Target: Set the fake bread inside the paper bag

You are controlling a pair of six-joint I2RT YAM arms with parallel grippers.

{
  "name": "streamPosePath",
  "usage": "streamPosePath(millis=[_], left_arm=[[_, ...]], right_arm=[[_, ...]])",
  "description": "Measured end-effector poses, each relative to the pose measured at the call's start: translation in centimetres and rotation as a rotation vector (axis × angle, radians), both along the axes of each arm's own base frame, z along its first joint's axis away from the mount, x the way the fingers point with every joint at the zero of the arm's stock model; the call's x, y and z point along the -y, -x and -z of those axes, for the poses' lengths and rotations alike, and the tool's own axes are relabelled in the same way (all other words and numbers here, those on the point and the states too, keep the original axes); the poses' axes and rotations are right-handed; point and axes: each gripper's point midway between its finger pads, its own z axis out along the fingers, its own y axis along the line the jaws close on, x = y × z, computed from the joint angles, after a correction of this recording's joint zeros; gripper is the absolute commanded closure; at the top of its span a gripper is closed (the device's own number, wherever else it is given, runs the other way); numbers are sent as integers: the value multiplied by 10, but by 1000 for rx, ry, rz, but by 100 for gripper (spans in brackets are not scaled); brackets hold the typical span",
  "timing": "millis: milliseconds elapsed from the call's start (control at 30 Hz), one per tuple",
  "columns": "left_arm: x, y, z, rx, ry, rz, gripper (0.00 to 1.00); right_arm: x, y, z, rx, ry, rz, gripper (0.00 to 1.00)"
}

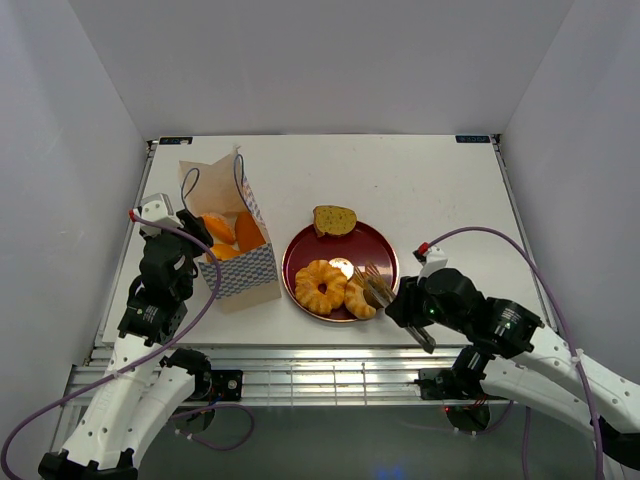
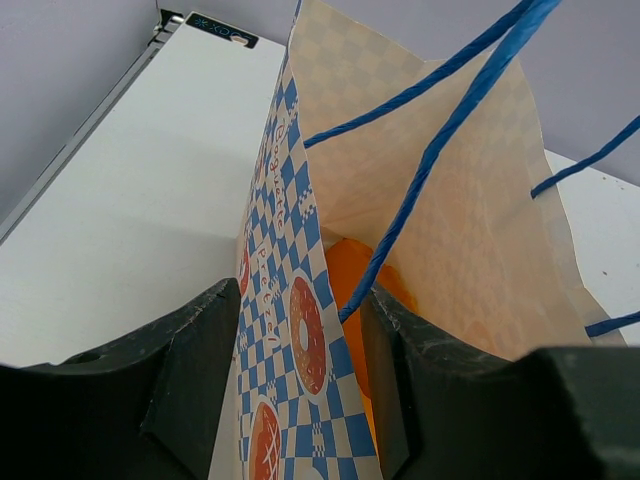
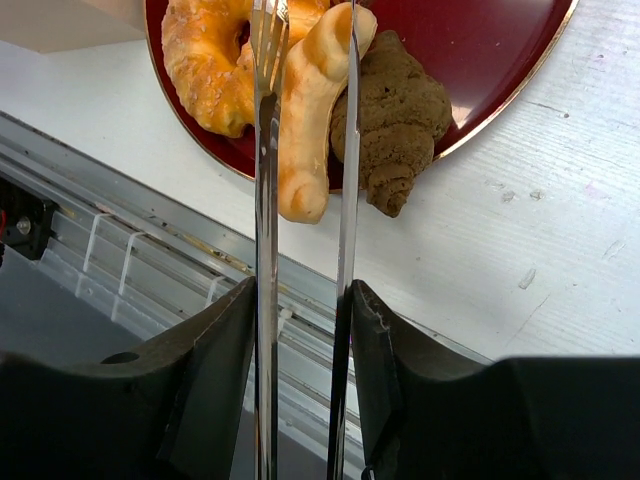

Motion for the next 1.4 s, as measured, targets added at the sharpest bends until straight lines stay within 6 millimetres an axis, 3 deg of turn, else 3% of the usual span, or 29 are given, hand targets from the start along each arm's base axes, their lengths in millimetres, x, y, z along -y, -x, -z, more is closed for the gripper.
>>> streamPosePath(millis=[733, 900, 1167, 1267, 1333, 1400], left_arm=[[2, 0, 0, 0, -1, 7, 38], [2, 0, 0, 0, -1, 7, 38], [2, 0, 0, 0, -1, 7, 38], [2, 0, 0, 0, -1, 7, 38], [2, 0, 0, 0, -1, 7, 38], [2, 0, 0, 0, -1, 7, 38]], right_arm=[[10, -6, -12, 44, -49, 80, 50], [9, -6, -8, 33, -39, 79, 50], [7, -2, 18, -7, -8, 59, 50], [4, -1, 24, -21, -1, 49, 55], [2, -2, 24, -19, -9, 44, 67], [-1, -2, 22, -15, -18, 39, 73]])
